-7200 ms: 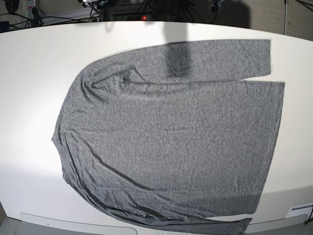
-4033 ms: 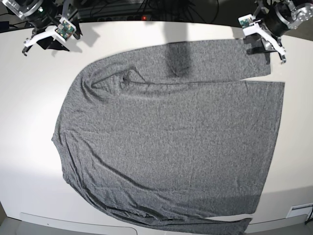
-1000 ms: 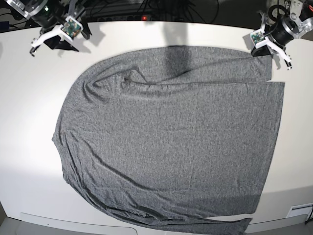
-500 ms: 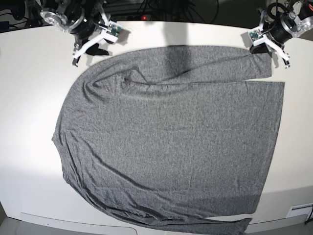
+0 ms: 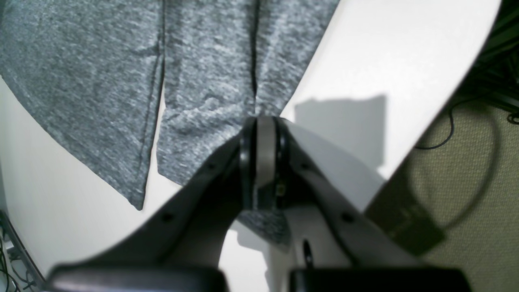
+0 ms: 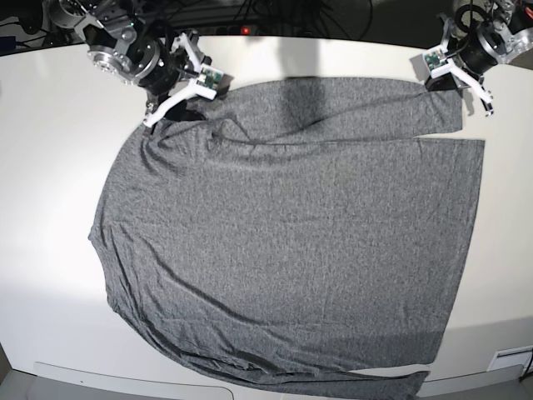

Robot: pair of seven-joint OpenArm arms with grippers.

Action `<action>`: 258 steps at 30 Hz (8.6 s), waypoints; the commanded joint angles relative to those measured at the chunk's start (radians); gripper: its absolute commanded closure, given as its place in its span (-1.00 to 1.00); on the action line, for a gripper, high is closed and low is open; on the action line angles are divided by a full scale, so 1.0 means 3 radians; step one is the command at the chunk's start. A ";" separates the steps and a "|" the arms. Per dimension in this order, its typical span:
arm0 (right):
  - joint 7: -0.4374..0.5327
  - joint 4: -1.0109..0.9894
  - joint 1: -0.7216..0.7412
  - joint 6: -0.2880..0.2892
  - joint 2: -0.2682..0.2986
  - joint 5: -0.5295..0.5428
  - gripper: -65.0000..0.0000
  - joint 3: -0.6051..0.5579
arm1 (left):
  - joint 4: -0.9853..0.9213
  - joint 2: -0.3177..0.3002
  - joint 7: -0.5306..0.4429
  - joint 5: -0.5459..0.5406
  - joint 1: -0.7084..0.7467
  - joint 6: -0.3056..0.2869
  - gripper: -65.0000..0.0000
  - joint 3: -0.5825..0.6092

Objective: Fold the T-shirt properly
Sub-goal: 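Grasp the shirt's shoulder edges with the left and right grippers, then lift the shoulder edge and pull it toward the hem with both grippers, then lay the lifted shoulder edge down over the shirt body with both grippers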

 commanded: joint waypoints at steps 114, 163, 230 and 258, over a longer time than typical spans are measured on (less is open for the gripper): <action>-0.0401 -0.0532 0.1164 0.0547 -0.0491 0.1232 1.00 0.0730 | -0.0089 -0.0057 0.0445 -0.1932 -0.0992 0.0220 1.00 -0.0375; -0.1174 -0.0716 0.1717 0.0561 -0.0350 0.1882 0.14 0.0720 | -0.0348 -0.0387 0.0334 -0.0800 -0.1119 -0.0209 0.41 -0.0034; -0.1068 -0.0598 0.0968 0.0559 -0.0074 0.1067 0.14 0.0720 | -0.1460 -0.0233 0.0287 -0.0823 -0.1601 -0.0186 1.00 0.0598; -0.1625 -0.0403 0.1199 0.0573 0.0314 0.1797 1.00 0.0790 | -0.0750 -0.1066 0.0637 -0.2843 -0.1429 -0.0186 1.00 0.0586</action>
